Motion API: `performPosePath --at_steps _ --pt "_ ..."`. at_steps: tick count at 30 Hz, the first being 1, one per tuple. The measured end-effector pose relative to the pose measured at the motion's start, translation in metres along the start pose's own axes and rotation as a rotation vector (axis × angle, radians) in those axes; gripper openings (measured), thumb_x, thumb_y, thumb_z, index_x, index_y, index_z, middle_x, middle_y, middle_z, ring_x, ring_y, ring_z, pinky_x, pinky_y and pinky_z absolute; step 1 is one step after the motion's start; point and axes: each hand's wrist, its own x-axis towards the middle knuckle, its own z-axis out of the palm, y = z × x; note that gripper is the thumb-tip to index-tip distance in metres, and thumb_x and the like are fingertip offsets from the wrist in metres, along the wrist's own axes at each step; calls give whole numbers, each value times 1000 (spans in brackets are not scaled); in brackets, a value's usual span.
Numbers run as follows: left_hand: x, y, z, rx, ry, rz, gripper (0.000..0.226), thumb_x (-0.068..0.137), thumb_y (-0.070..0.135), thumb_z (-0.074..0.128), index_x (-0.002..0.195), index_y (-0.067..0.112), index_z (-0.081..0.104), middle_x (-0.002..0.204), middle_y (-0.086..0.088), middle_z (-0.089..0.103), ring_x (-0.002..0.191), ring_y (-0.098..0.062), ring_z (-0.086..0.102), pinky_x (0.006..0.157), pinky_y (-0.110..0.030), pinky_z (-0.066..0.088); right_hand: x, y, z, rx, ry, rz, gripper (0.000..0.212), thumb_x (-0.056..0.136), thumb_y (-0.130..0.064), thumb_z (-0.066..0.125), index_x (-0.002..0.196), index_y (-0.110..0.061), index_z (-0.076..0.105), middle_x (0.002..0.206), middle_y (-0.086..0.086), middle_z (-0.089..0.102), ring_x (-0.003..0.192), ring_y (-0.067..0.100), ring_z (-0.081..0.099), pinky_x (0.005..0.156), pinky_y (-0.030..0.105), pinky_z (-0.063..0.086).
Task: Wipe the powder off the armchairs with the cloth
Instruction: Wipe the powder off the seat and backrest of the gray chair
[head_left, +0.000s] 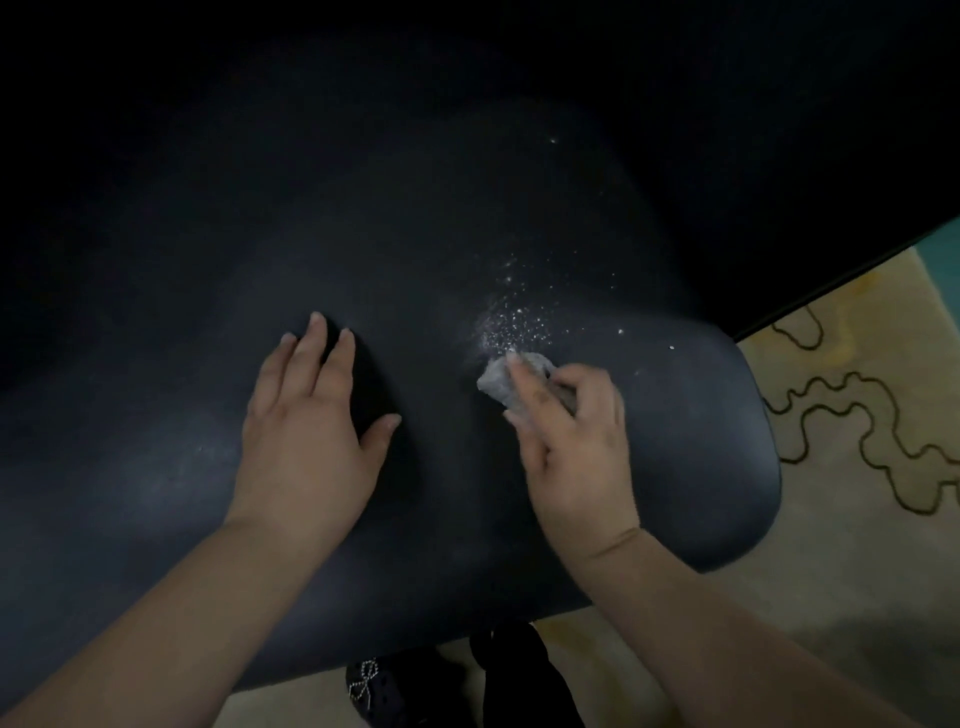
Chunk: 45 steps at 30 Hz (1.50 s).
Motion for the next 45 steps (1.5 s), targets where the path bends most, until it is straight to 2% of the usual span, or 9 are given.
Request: performPosePath --at_steps 5,11,16,22,29,34,37,41,45 --pt "0 0 1 12 4 -3 79 82 35 70 147 9 33 158 -9 21 144 -29 16 118 -35 11 24 25 -15 46 143 298 44 90 -12 63 133 -19 56 107 0 41 98 12 46 90 28 44" --pt "1 5 -1 -4 -20 -14 80 84 33 68 149 8 30 159 -9 17 144 -29 12 119 -37 12 39 -22 13 59 -120 -164 40 85 -32 51 122 -24 66 100 11 54 87 29 53 74 40 52" --pt "2 4 -3 -12 -33 -8 80 83 35 68 149 10 30 159 -7 18 145 -27 12 119 -38 13 51 16 -2 28 63 134 40 88 -19 63 128 -29 61 107 10 49 95 27 51 83 44 50" --pt "4 6 -4 -29 -51 -15 79 85 34 66 150 10 27 160 -5 15 146 -25 10 120 -40 14 51 -23 15 13 -157 -265 43 83 -19 55 124 -25 62 100 10 51 84 29 50 66 41 51" --pt "11 3 -6 -54 -67 4 73 87 22 62 150 12 27 160 -2 13 146 -23 10 120 -39 14 59 9 6 -51 85 93 45 83 -11 66 126 -25 63 105 13 50 91 28 48 78 39 48" --pt "12 1 -6 -71 -64 4 75 83 16 66 149 11 30 159 -3 17 145 -23 12 118 -39 16 51 -31 24 -19 -178 -344 41 85 -25 47 122 -25 65 106 6 47 86 26 47 65 38 50" --pt "13 1 -5 -63 -53 3 74 83 18 66 148 11 31 159 -3 19 145 -23 14 118 -39 17 102 -15 33 -50 -36 -251 36 85 -21 55 119 -25 68 95 13 54 78 32 52 61 43 50" --pt "15 3 -6 -77 -34 -3 75 83 23 67 148 11 32 158 -2 20 145 -22 14 118 -39 17 89 12 16 -22 110 90 50 81 -8 69 126 -27 62 102 11 50 89 29 50 81 43 48" --pt "27 12 -8 -89 -58 -1 79 85 35 64 151 19 24 160 5 11 146 -18 6 120 -37 12 63 -12 17 2 -74 -184 43 81 -14 63 123 -23 65 102 9 51 87 28 51 75 36 47"
